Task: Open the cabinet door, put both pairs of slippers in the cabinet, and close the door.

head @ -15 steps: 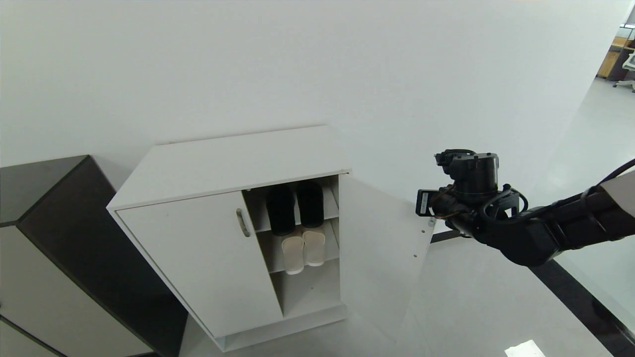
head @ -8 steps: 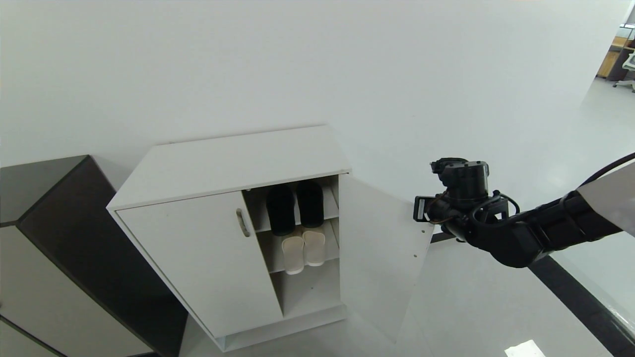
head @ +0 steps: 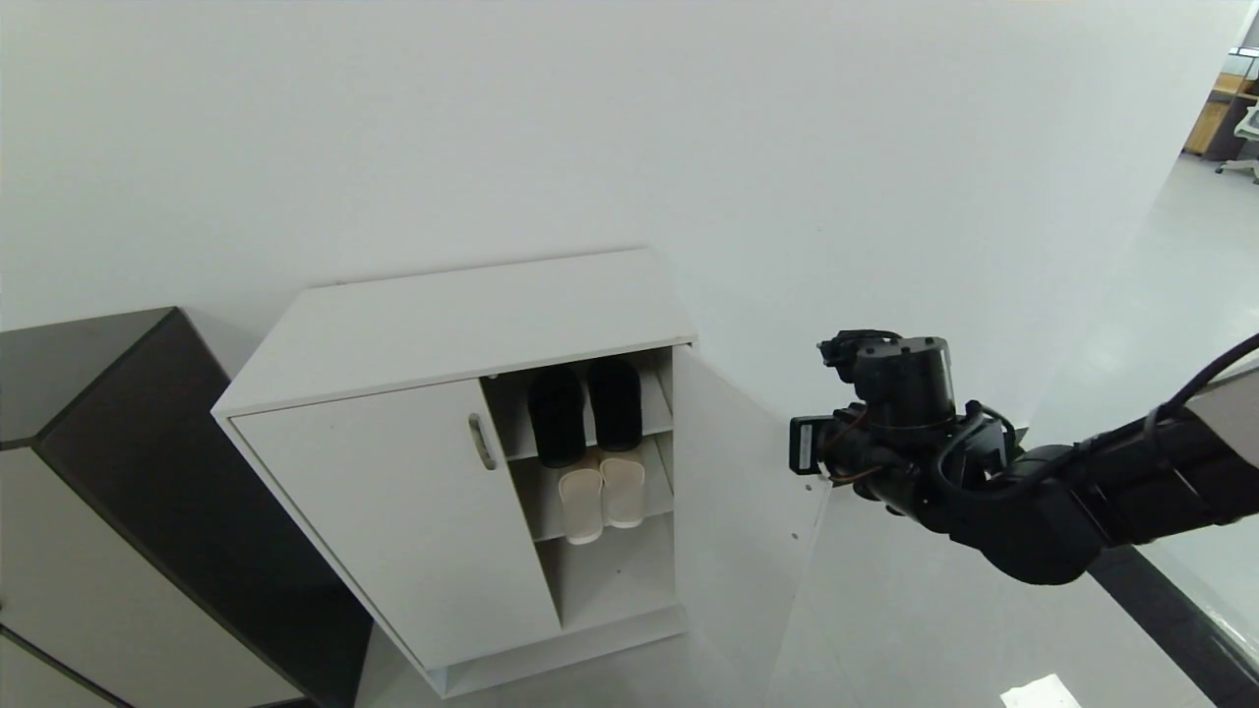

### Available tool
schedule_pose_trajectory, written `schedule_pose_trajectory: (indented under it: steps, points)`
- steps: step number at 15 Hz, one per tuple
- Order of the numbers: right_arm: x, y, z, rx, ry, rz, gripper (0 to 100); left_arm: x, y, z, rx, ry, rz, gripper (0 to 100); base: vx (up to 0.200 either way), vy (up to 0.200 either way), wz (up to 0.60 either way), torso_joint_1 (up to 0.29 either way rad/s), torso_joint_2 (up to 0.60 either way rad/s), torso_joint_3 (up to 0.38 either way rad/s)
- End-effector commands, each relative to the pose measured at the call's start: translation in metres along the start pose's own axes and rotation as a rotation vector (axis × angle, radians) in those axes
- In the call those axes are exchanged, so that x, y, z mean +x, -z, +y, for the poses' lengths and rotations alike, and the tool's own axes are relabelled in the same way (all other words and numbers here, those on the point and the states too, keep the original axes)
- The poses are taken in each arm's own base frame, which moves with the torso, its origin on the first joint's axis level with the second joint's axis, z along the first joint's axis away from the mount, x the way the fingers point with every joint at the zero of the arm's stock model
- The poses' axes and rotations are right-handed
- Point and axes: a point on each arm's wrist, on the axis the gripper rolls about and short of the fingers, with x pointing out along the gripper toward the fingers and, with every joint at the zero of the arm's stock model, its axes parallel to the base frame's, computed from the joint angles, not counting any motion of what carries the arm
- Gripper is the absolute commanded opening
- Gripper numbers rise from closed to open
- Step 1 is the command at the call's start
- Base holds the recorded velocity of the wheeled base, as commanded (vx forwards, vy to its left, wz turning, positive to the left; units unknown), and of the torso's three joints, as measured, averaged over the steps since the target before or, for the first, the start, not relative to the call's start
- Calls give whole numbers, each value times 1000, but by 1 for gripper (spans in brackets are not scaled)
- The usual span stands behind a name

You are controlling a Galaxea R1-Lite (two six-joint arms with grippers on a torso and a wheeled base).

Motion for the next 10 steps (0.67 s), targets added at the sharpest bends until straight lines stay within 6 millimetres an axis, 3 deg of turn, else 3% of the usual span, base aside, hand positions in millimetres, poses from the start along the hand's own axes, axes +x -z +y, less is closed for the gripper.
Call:
schedule_pose_trajectory:
  steps: [1, 5, 10]
  points:
    - [-35, -6, 19, -14, -82, -24, 0, 0, 0, 0, -1, 0, -1, 0, 0, 0, 0, 0, 0, 0]
    - [-52, -2, 23, -49, -108, -19, 0, 0, 0, 0, -1, 0, -1, 0, 0, 0, 0, 0, 0, 0]
    - [-52, 3, 22, -82, -106, -6, 0, 0, 0, 0, -1, 0, -1, 0, 0, 0, 0, 0, 0, 0]
